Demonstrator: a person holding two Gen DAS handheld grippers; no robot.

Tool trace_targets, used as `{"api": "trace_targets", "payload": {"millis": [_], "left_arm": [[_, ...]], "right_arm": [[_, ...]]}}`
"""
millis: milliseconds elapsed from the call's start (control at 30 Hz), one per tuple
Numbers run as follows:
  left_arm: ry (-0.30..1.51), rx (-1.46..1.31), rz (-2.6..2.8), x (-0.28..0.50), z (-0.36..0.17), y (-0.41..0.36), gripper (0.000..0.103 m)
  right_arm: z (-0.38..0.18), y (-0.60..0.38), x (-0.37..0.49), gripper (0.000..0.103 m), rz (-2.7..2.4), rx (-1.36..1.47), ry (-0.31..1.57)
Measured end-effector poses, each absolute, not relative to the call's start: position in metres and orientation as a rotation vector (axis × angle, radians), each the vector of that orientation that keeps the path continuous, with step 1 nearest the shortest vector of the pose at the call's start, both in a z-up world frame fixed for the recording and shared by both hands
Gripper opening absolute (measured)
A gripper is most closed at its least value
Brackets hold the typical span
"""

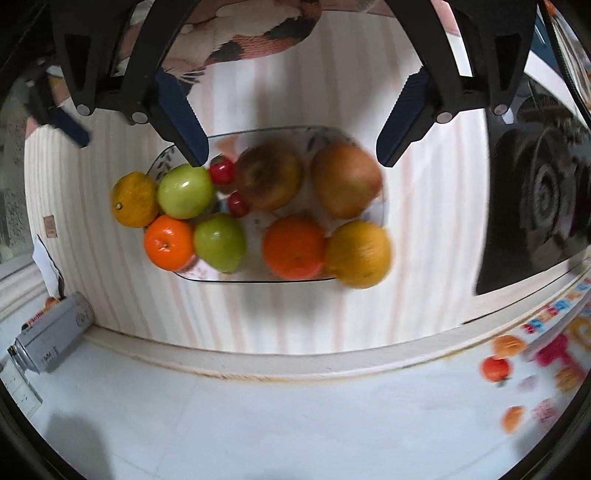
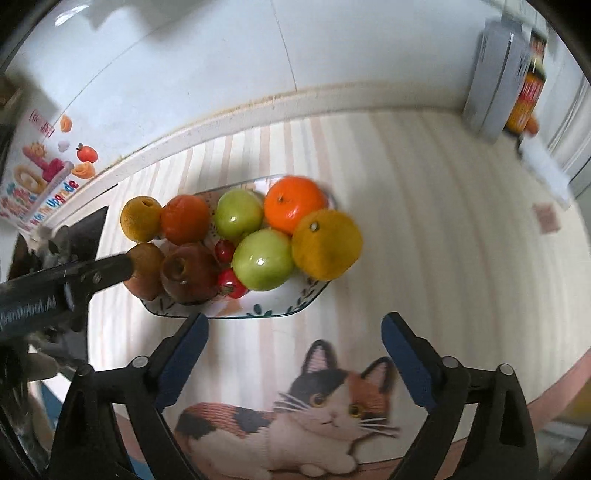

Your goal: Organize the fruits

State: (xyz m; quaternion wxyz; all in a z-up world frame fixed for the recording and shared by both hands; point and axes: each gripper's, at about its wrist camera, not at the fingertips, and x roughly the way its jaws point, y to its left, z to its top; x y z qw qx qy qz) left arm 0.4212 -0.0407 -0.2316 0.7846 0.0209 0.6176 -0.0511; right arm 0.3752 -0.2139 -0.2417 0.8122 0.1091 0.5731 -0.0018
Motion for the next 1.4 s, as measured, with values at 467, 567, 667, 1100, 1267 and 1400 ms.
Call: {"api": "trace_targets", "payload": {"millis": [467,567,667,1100,1267,1400], "left_arm": [[1.111,0.022,-0.066,0.325,-0.156,-0.016,0.093],[1.048,0.019,-0.062,0.296,-0.133,-0.008,0.093],[0.996,0.018,-0.055,0.267,-0.111,0.001,0.093],[0.830,0.026,-0.091,0.141,-0.045,0.038,0.093],[0.807,0.031,-0.104,0.106,-0.034,0.043,0.093],[0.782,0.031,-0.105,0.084,-0.024,0.043,0.093]], "right_arm": [[-0.144,-0.202,0.290,0.098,-0.039,0.190,1.058],[-0.122,-0.194,0.259,0.098,-0.055,0.167,1.011],[-0.102,-0.184,0.226,0.098,-0.056,0.164,0.980],[-0.030,-0.136,0.090,0.098,-0.071,0.141,0.845],[-0.012,-0.128,0.054,0.098,-0.062,0.132,0.819],[0.006,-0.127,0.027,0.098,-0.066,0.112,0.774]]}}
